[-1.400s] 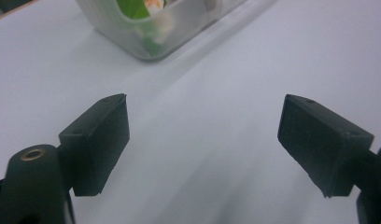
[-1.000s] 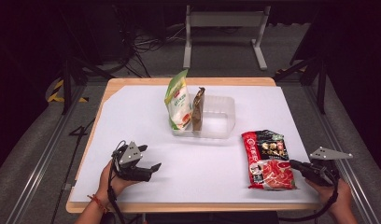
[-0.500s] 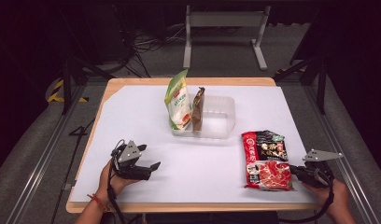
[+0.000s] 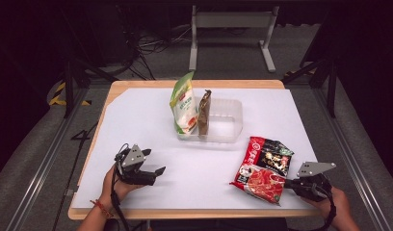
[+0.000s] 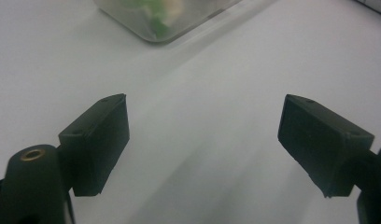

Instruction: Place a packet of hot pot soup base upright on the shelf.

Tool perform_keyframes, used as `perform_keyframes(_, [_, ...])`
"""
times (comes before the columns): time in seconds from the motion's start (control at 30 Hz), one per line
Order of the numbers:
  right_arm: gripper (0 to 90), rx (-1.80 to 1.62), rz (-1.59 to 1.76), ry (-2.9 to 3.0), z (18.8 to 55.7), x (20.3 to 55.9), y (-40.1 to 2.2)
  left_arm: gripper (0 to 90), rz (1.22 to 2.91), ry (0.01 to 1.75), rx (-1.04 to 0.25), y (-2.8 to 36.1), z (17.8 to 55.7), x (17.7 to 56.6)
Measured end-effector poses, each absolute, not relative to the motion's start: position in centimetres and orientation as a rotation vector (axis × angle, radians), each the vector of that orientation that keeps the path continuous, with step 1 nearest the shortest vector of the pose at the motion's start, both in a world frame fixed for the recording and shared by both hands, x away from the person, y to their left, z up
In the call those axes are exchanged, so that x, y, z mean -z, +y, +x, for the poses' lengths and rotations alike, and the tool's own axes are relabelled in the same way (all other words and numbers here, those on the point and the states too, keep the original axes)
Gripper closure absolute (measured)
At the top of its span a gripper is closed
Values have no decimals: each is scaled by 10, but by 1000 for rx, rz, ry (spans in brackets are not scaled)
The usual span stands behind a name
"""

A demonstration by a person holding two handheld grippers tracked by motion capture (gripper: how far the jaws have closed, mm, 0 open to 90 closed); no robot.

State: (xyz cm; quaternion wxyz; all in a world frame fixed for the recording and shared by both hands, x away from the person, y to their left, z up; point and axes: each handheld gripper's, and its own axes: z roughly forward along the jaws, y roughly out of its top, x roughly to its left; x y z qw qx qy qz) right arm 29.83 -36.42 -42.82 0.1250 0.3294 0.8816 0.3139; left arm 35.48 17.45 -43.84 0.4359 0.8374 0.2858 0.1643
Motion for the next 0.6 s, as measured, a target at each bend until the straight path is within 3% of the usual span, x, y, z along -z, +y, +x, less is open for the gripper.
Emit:
perform_keyframes(0.2, [890, -954, 880, 2632, 295, 429, -354, 171, 2086, 710, -413, 174, 355, 439])
perform_keyframes(0.6, [718, -1019, 1050, 2514, 305, 427, -383, 169, 2081, 711, -412, 175, 355, 438])
